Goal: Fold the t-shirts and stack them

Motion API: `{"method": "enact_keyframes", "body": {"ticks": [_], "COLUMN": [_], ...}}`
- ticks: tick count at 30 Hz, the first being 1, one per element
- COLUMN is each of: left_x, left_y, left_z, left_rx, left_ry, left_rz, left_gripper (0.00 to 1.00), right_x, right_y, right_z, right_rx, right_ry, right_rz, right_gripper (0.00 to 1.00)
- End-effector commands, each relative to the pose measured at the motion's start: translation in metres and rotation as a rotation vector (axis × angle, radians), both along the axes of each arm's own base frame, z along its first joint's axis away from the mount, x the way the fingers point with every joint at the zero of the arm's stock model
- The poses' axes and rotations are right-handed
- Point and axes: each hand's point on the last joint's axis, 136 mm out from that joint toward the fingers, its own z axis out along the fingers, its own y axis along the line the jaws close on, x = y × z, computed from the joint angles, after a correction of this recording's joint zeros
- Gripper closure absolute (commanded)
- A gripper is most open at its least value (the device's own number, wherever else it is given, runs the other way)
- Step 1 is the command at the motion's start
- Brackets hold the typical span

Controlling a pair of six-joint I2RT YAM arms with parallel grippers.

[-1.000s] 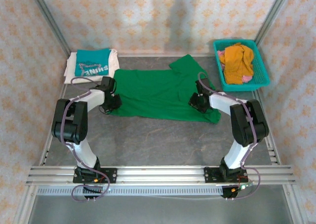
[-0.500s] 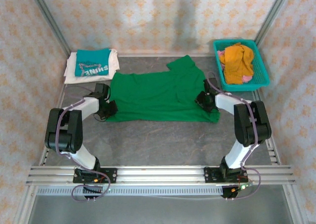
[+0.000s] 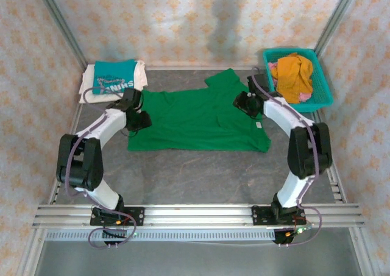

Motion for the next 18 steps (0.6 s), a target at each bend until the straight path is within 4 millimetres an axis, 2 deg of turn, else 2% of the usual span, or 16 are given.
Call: {"method": "enact_keyframes", "body": {"ticks": [1, 5, 7, 12, 18], "left_x": [0.008, 0.019, 0.021, 0.025, 0.023], "left_y": [-0.012, -0.017, -0.016, -0.018, -0.016], "left_z": [-0.012, -0.029, -0.038, -0.057, -0.065], "left_rx": [0.039, 0.02, 0.028, 0.023, 0.039], "left_ry": [0.033, 0.045, 0.062, 0.085, 0.11], "left_rz": [-0.047, -0.044, -0.044, -0.037, -0.043], "left_gripper": [0.66, 0.66, 0.66, 0.65, 0.65], "right_x": [0.0, 0.01, 0.009, 0.014, 0.027], "right_y": [-0.009, -0.006, -0.008, -0.02, -0.01], "right_z": [-0.025, -0.036, -0.048, -0.072, -0.08], "right_rx": [-0.136, -0.157, -0.176, -0.239, -0.174], "right_ry": [0.092, 0.122, 0.158, 0.206, 0.198], "right_rz": [0.01, 0.016, 0.015, -0.02, -0.033], "right_gripper": [0.59, 0.59, 0.6, 0.6, 0.59]}}
